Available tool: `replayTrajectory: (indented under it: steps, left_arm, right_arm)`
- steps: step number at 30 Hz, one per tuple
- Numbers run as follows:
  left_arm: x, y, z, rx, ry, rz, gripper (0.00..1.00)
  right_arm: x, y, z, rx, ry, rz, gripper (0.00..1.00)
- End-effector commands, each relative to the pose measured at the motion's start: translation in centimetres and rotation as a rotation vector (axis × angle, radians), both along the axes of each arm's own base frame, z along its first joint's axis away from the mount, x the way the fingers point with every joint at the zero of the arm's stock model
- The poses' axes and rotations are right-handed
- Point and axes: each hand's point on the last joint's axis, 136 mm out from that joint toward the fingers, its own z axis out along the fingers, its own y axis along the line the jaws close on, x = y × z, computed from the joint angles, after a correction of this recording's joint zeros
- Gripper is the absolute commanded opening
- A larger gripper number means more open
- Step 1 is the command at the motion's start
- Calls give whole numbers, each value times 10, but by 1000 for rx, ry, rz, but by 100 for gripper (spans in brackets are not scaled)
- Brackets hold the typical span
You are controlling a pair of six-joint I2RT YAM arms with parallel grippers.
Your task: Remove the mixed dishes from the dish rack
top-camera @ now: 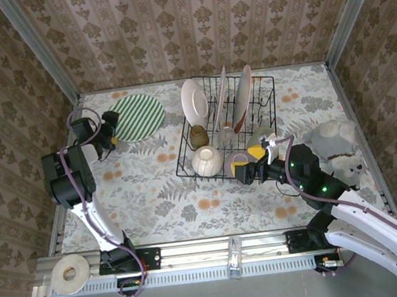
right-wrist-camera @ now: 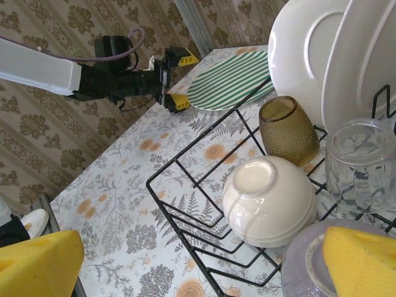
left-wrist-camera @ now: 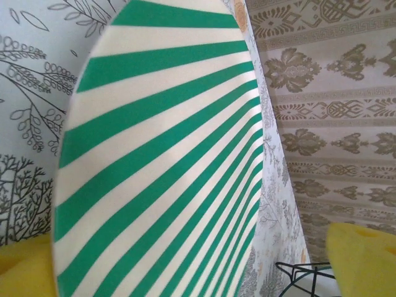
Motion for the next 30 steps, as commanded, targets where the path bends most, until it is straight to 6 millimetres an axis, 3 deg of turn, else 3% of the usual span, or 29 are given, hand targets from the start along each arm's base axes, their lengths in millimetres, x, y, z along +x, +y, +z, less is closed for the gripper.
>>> replayTrajectory:
  steps: [1,8,12,17,21,27,30]
  left_arm:
    - [-14,17,11,55,26,37,100]
    - [-65,54,28,185,165,155,100]
    - [-105,62,60,282,194,178,100]
    - [-154,50,107,368,167,136,100]
    - [-195,30,136,403,105,68,100]
    - [-251,3,146,482,41,-40,100]
    - [-270,-5,152,564,4,-90,100]
  right_arm:
    - [1,-1,13,-8,-43,-12,100]
    - [1,0,13,-13,-46,-14,100]
    - [2,0,12,-20,-46,-18,100]
    - [1,1,10,-23,-45,-18,100]
    - [2,2,8,-23,-43,-22,100]
    - [5,-1,6,-37,-45,-53,100]
    - [6,-1,4,-47,-43,-58,100]
